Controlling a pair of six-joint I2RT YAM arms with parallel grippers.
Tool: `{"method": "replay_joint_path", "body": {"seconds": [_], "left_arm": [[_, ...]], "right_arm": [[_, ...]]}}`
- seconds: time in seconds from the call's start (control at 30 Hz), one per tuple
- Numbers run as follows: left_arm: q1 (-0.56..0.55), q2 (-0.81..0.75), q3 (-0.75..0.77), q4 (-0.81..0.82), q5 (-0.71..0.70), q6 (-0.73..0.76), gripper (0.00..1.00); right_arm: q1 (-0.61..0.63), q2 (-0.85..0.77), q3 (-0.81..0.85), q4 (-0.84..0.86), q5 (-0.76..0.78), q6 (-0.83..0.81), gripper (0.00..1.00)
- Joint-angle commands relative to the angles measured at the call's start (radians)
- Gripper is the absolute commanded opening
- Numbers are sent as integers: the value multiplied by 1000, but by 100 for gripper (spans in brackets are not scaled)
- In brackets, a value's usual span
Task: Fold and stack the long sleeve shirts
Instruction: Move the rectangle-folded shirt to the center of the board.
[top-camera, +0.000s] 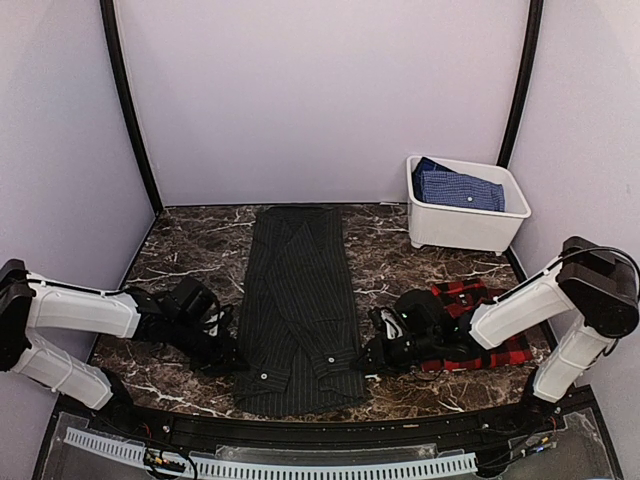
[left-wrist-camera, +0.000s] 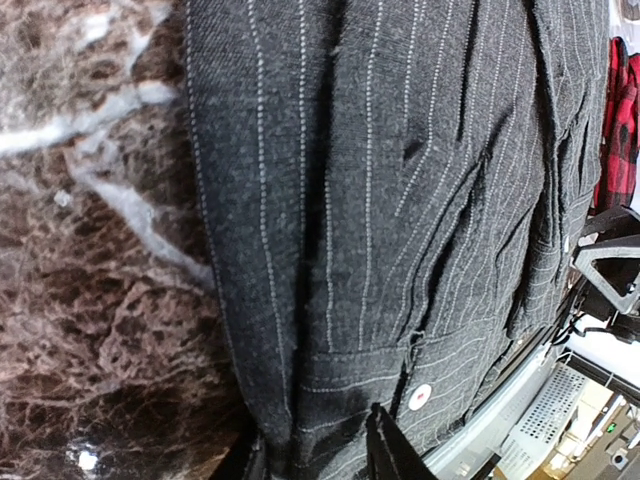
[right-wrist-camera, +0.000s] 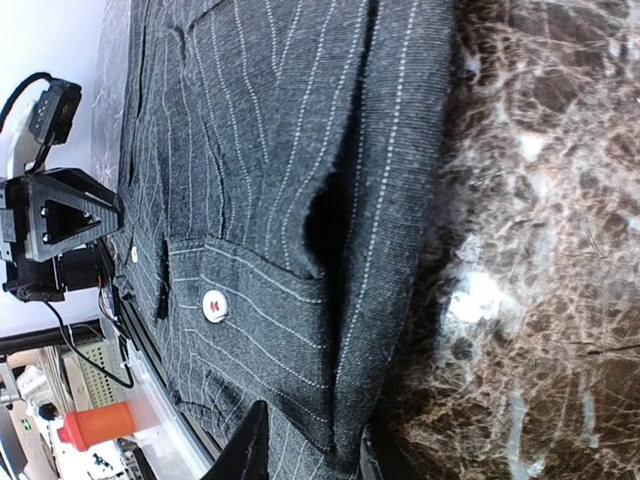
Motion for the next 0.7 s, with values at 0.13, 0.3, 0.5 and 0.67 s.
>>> {"method": "replay_joint_path", "body": {"seconds": [0.13,0.3,0.5,0.67], "left_arm": [[0,11,-82,36,80,-58,19],[-2,-8,-98,55,103,-71,1],[-11,-68,-119,37,119,-93,0],[-21,-172,-135,-5,143,-112,0]], "right_arm": [[13,27,-9,39,-8,2,13],[14,16,-16,54,-14,-1,0],[42,-27,-39,48,-10,9,0],[68,-99,-70,42,2,35,0]]}}
